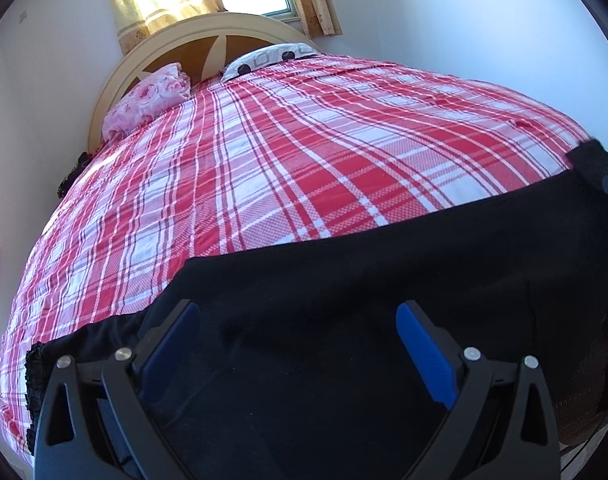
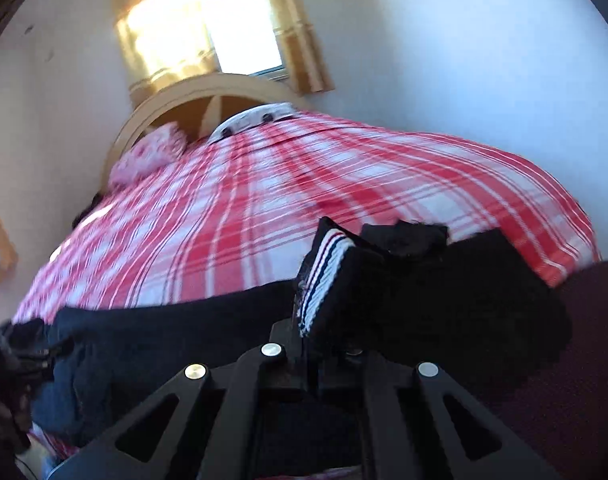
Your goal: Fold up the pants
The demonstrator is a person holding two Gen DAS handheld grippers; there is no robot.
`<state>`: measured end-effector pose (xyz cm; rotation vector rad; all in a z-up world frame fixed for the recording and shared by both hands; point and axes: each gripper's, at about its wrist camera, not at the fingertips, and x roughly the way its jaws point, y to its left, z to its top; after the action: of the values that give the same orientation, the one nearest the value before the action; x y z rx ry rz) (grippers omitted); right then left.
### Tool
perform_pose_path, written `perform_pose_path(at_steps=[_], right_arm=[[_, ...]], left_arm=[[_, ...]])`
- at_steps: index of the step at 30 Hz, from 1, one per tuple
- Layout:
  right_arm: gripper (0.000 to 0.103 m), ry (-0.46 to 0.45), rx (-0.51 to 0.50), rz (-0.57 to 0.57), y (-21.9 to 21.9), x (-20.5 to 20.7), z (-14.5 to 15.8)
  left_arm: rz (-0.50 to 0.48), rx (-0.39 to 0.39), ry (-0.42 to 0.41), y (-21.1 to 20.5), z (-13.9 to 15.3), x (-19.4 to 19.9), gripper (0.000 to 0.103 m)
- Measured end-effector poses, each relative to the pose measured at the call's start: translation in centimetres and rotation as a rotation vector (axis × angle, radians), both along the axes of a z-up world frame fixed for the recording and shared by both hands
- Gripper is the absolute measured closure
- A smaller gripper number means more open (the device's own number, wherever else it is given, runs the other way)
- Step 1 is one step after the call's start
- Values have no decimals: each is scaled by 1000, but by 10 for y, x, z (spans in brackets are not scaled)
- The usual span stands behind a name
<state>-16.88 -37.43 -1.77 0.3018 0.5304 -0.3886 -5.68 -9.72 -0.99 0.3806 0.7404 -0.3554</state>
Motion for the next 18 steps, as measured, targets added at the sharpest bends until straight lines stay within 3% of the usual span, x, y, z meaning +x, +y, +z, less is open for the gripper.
perform_pose_path(at_steps=[4,10,14,17,18], right_arm=[[100,46,-69,45,28,15,-16],[100,-129,77,-130,-31,-37,-3],[99,-239,252,-292,-109,-91,-9],[73,-255,497,-366,-162,-123,-40],[72,-248,535,-411,-172,-133,-47]], left_arm=[[7,-3,11,2,-1,2,2],[11,0,37,0,-8,8,2],[-1,-16,60,-4,-10,9,2],[-13,-3,56,-8,-10,7,2],[-15,-3,56,-9,-10,8,2]])
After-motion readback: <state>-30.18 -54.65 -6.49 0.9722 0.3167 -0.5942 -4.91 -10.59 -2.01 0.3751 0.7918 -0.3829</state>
